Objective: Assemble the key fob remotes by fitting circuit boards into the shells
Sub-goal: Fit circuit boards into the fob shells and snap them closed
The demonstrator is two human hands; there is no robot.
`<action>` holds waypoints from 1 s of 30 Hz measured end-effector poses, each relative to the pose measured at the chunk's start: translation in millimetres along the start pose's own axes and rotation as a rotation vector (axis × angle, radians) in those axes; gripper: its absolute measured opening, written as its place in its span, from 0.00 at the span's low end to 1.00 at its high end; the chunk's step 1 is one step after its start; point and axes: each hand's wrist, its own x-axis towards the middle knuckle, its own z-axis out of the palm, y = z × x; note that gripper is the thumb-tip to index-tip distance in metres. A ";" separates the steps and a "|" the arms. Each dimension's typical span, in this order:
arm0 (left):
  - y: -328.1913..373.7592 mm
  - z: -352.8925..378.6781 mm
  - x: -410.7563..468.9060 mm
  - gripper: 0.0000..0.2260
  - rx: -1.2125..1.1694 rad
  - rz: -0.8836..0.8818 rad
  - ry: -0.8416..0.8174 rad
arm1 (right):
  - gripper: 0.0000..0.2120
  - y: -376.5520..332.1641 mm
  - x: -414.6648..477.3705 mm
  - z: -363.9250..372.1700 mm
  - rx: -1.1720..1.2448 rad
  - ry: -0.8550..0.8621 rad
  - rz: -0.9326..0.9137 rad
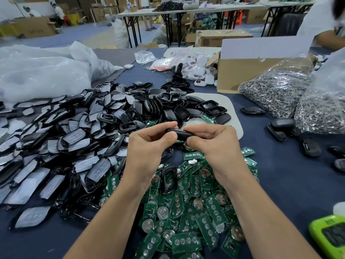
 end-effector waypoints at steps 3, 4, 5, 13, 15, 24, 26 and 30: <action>-2.0 0.4 0.9 0.14 0.055 0.068 0.008 | 0.18 -0.2 0.4 0.1 -0.108 0.027 -0.032; -2.9 0.6 1.3 0.14 0.075 0.082 0.010 | 0.18 -0.6 0.2 -0.2 -0.162 0.032 -0.044; -3.6 0.7 1.5 0.15 0.089 0.091 0.011 | 0.17 -1.0 0.1 0.0 -0.203 0.032 -0.056; -7.8 0.6 2.4 0.14 0.113 0.106 0.031 | 0.14 -1.5 -2.2 3.2 -0.250 0.002 -0.029; -6.5 0.6 1.6 0.09 0.120 0.104 0.026 | 0.14 -1.8 -2.3 3.1 -0.204 -0.003 0.000; -4.7 0.3 0.5 0.09 0.092 0.088 -0.045 | 0.12 -3.6 -2.7 3.7 -0.339 -0.046 -0.032; -5.8 1.8 -1.6 0.09 0.106 0.101 -0.057 | 0.13 -4.6 -4.3 2.8 -0.417 -0.081 -0.076; -5.3 2.9 -1.5 0.10 0.087 0.107 -0.051 | 0.14 -8.6 -6.9 3.8 -0.397 -0.050 -0.094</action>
